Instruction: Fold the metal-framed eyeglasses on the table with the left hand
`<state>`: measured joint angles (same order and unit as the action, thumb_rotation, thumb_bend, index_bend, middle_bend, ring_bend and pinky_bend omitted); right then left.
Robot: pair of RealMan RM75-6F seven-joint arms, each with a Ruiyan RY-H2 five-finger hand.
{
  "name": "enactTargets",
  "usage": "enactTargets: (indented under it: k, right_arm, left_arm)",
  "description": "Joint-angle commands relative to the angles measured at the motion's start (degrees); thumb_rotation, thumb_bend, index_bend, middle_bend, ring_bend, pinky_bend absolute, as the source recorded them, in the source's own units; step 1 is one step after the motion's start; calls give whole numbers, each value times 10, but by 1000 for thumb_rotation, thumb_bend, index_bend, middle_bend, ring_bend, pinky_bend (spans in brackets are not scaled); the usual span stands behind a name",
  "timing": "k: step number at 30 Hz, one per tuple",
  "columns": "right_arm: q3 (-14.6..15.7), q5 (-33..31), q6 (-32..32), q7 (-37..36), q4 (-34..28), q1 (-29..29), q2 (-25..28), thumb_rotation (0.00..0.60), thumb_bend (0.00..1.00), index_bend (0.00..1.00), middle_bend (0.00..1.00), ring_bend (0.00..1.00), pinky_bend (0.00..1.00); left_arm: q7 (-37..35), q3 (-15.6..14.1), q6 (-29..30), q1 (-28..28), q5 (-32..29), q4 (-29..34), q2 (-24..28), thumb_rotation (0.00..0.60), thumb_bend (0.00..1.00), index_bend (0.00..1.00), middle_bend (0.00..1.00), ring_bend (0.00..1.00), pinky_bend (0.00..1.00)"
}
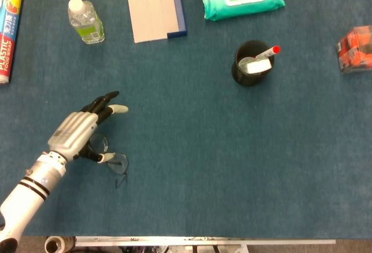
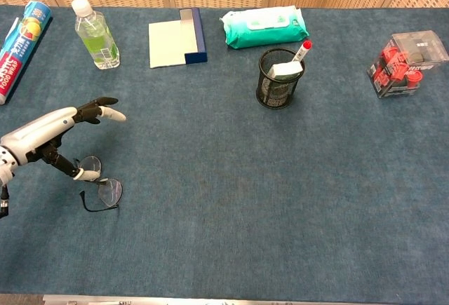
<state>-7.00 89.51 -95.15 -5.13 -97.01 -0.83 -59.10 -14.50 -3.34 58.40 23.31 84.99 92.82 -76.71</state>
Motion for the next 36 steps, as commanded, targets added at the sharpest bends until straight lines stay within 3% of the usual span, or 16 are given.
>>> enactTargets:
  k: [1,18,36]
  right_arm:
    - [0,0,0,-1,0,0,0,600,539,589,527,359,357]
    - [0,1,-1,-4,-3,1,2,600,539,590,528,359,356]
    - [-1,2,-5,-4,-2,2,3,600,539,590,528,359,357]
  left_arm:
    - [12,4,-1,5,-1,11,2,600,101,180,0,0,134]
    - [38,8,9,5,-12,47,25,600,102,181,0,0,134]
    - [-10,-5,-2,2,-3,4,-5,600,101,181,0,0,134]
